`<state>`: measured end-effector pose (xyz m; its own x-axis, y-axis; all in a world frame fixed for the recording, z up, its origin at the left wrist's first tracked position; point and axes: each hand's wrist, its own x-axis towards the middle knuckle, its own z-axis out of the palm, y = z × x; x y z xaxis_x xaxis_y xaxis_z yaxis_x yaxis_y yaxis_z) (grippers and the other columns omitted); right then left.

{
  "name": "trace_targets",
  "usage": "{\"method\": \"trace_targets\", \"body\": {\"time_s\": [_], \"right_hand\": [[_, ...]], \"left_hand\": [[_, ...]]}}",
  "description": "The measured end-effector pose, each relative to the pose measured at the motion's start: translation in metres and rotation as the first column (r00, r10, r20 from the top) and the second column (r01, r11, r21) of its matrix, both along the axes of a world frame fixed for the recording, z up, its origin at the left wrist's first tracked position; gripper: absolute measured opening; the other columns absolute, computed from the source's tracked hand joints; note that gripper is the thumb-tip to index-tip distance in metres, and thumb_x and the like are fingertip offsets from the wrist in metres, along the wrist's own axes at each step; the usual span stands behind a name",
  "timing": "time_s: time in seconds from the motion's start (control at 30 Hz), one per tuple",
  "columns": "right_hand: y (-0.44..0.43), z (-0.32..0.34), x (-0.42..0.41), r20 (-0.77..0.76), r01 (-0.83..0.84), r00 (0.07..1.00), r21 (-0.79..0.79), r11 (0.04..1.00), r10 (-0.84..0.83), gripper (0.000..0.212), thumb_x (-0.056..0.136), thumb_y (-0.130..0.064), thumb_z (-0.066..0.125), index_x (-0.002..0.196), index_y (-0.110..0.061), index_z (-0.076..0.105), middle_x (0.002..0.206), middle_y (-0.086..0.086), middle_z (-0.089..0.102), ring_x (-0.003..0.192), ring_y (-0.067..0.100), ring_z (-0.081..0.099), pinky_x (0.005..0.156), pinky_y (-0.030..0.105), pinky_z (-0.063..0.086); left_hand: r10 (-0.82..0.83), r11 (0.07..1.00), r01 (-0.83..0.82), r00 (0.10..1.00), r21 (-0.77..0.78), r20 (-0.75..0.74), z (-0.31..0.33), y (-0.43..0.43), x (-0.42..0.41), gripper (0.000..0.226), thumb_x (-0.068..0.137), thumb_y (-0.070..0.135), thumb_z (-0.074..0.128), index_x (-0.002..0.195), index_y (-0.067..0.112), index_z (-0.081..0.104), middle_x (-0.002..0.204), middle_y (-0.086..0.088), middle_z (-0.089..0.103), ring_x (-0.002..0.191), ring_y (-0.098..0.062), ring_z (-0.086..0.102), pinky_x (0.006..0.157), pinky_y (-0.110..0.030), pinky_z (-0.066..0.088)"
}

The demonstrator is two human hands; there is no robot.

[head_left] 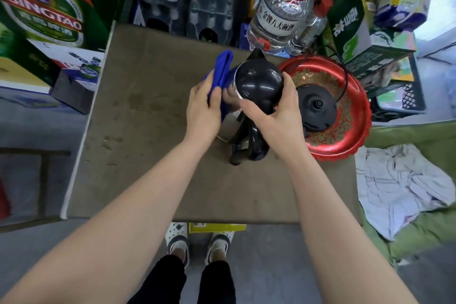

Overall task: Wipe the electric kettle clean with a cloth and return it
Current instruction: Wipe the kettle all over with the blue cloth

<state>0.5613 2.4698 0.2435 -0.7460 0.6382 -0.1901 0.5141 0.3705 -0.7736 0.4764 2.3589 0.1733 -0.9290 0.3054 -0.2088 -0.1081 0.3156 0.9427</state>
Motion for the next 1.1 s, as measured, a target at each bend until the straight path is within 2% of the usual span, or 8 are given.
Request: {"method": "trace_targets", "body": {"time_s": [0.1,0.33,0.5,0.6,0.7,0.83,0.97,1.1], "right_hand": [[-0.002,-0.001,0.001,-0.006,0.003,1.0,0.001,1.0,-0.003,0.099,0.082,-0.041,0.078,0.158,-0.02,0.018,0.16,-0.003,0.027,0.144,0.014,0.034,0.116,0.031,0.035],[-0.001,0.001,0.001,0.015,-0.012,1.0,0.012,1.0,0.012,0.099,0.084,-0.043,0.076,0.159,-0.017,0.016,0.162,0.002,0.023,0.147,0.017,0.03,0.111,0.025,0.031],[0.001,0.0,-0.001,0.018,-0.023,1.0,0.001,1.0,0.023,0.099,0.086,-0.044,0.074,0.16,-0.015,0.013,0.163,0.004,0.021,0.149,0.019,0.025,0.116,0.028,0.028],[0.002,-0.002,-0.001,0.017,-0.023,1.0,0.007,1.0,0.023,0.098,0.087,-0.044,0.073,0.16,-0.015,0.013,0.163,0.003,0.02,0.15,0.018,0.024,0.11,0.022,0.024],[0.001,-0.003,0.0,0.016,-0.018,1.0,-0.007,1.0,0.018,0.098,0.088,-0.043,0.073,0.16,-0.017,0.012,0.163,0.002,0.02,0.149,0.018,0.025,0.109,0.022,0.024],[0.002,-0.001,0.0,0.024,-0.029,0.999,-0.015,0.999,0.029,0.099,0.087,-0.043,0.074,0.16,-0.018,0.013,0.164,0.002,0.021,0.149,0.019,0.028,0.109,0.024,0.027],[0.008,0.003,-0.002,0.062,-0.046,0.997,0.002,0.999,0.045,0.101,0.082,-0.045,0.076,0.159,-0.018,0.016,0.162,0.002,0.027,0.146,0.02,0.034,0.118,0.037,0.034],[0.01,0.008,-0.001,0.13,-0.119,0.985,0.002,0.993,0.117,0.109,0.078,-0.039,0.08,0.159,-0.014,0.011,0.162,0.004,0.026,0.147,0.021,0.031,0.118,0.037,0.034]], "left_hand": [[-0.014,1.0,0.014,0.999,-0.015,0.045,-0.002,-0.005,0.002,0.046,0.104,0.027,0.035,0.15,0.035,0.038,0.148,-0.002,0.043,0.135,-0.015,0.044,0.113,-0.029,0.032],[-0.033,0.999,0.029,0.99,-0.029,-0.136,0.02,-0.024,0.062,0.047,0.103,0.014,0.042,0.149,0.024,0.042,0.147,-0.001,0.039,0.137,-0.01,0.037,0.102,0.002,0.022],[-0.082,0.997,0.083,0.972,-0.001,-0.221,0.01,-0.019,0.031,0.051,0.1,0.008,0.049,0.148,0.022,0.043,0.133,0.002,0.038,0.124,-0.004,0.04,0.106,-0.004,0.025],[-0.141,0.99,0.134,0.976,-0.052,-0.168,-0.013,-0.021,0.019,0.051,0.105,0.02,0.039,0.155,0.02,0.028,0.149,-0.005,0.032,0.133,-0.004,0.033,0.106,-0.001,0.019],[-0.177,0.982,0.17,0.979,-0.08,-0.097,-0.036,-0.029,0.034,0.059,0.104,0.02,0.039,0.158,0.017,0.016,0.161,-0.009,0.025,0.148,-0.017,0.025,0.118,-0.016,0.018],[-0.159,0.983,0.143,0.976,-0.112,-0.151,-0.026,-0.029,0.07,0.074,0.098,0.008,0.052,0.158,0.023,0.011,0.166,-0.004,0.011,0.149,-0.007,0.013,0.104,0.004,0.014],[-0.151,0.987,0.119,0.906,-0.104,-0.395,0.007,-0.009,0.058,0.066,0.099,0.009,0.049,0.156,0.025,0.021,0.165,-0.003,0.015,0.151,-0.016,0.019,0.117,-0.028,0.029],[-0.11,0.993,0.102,0.983,-0.058,-0.146,0.001,0.0,0.003,0.048,0.104,0.022,0.036,0.153,0.024,0.032,0.157,-0.003,0.036,0.143,-0.014,0.034,0.111,-0.015,0.025]]}}
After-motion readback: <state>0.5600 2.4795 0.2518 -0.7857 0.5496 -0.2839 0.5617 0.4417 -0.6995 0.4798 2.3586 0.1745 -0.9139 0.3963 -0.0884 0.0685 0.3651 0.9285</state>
